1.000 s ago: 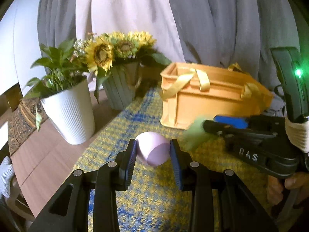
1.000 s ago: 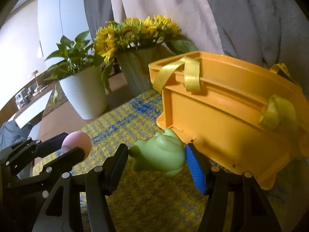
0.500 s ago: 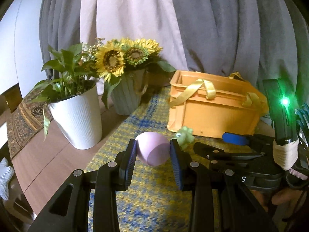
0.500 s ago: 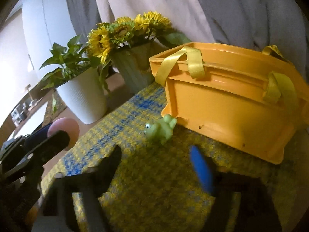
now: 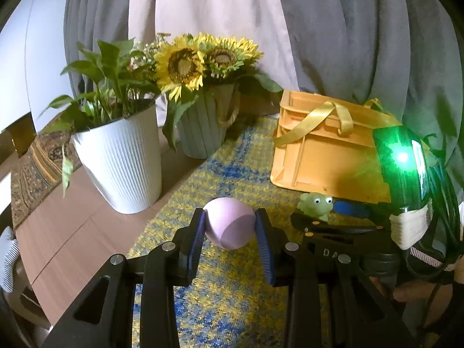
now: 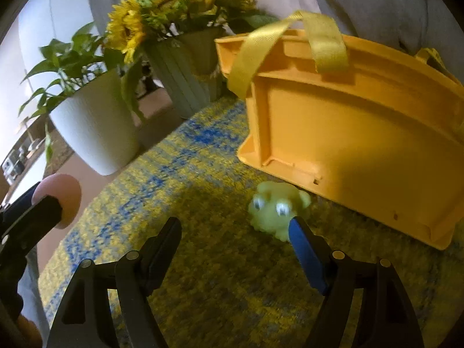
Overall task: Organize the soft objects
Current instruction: 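Grasp the pink egg sponge with the left tool while the right tool grasps the green frog, then carry the egg sponge with the left tool while the right tool carries the frog over the crate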
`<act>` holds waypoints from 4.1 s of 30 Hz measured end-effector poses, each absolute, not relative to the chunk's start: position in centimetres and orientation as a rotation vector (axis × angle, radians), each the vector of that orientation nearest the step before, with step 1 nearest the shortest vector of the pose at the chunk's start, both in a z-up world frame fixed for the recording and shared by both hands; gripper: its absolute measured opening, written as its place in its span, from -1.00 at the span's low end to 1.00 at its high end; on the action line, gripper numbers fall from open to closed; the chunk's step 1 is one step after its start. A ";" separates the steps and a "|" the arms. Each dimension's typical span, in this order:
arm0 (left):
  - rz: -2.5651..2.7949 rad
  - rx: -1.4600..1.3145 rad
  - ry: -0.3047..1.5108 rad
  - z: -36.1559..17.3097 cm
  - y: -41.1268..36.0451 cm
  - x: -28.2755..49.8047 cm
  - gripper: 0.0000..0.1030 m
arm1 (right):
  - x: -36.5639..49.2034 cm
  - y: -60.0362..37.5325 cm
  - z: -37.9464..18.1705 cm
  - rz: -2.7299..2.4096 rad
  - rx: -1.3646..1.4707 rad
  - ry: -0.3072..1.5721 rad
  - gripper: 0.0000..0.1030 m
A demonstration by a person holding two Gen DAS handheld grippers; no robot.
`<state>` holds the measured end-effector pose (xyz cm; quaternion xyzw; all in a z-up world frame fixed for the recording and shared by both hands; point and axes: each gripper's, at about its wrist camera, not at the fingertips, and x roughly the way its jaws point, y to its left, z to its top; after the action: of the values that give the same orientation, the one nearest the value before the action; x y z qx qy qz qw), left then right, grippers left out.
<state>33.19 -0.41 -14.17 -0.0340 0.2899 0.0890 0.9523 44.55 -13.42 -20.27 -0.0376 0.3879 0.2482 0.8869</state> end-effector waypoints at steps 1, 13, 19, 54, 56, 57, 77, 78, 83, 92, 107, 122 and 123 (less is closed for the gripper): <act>0.179 -0.075 0.594 -14.3 -0.3 33.4 -0.34 | 44.7 -13.4 -20.3 0.499 -0.084 0.804 0.50; 0.151 -0.077 0.616 -15.4 0.4 35.1 -0.34 | 46.7 -13.7 -21.4 0.372 -0.108 0.824 -0.16; 0.126 -0.073 0.617 -15.3 0.6 35.1 -0.34 | 46.3 -13.9 -21.2 0.365 -0.095 0.809 -0.19; -0.200 0.001 0.417 -5.5 0.2 31.1 -0.34 | 33.1 -17.6 -6.7 0.088 0.064 0.478 -0.21; -0.218 0.005 0.399 -4.7 0.1 31.0 -0.34 | 32.7 -17.6 -6.1 0.077 0.076 0.465 -0.21; -0.225 0.005 0.393 -4.5 0.2 31.0 -0.34 | 32.5 -17.6 -5.9 0.071 0.081 0.458 -0.21; -0.318 0.031 0.253 -0.2 -1.3 32.7 -0.34 | 31.9 -18.6 -2.1 -0.012 0.099 0.326 -0.21; -0.321 0.031 0.249 0.0 -1.5 32.9 -0.34 | 32.1 -18.6 -2.0 -0.012 0.098 0.323 -0.21; -0.331 0.036 0.226 0.7 -2.5 33.8 -0.34 | 32.7 -19.2 -1.3 -0.021 0.095 0.302 -0.21; -0.337 0.042 0.198 1.8 -3.7 36.0 -0.34 | 34.5 -20.1 -0.3 -0.028 0.097 0.276 -0.21; -0.355 0.055 0.208 1.3 -5.1 42.4 -0.34 | 39.8 -21.2 -0.4 -0.035 0.101 0.278 -0.21; -0.353 0.079 0.283 -1.9 -7.3 49.1 -0.33 | 46.7 -23.2 -3.0 -0.037 0.103 0.354 -0.21; -0.352 0.081 0.290 -2.2 -7.4 49.5 -0.33 | 47.3 -23.3 -3.4 -0.038 0.101 0.363 -0.21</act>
<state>49.52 -7.44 -2.22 0.0400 0.1439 -0.1745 0.9733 47.30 -23.27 -3.36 0.0503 0.1806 -0.0189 0.9821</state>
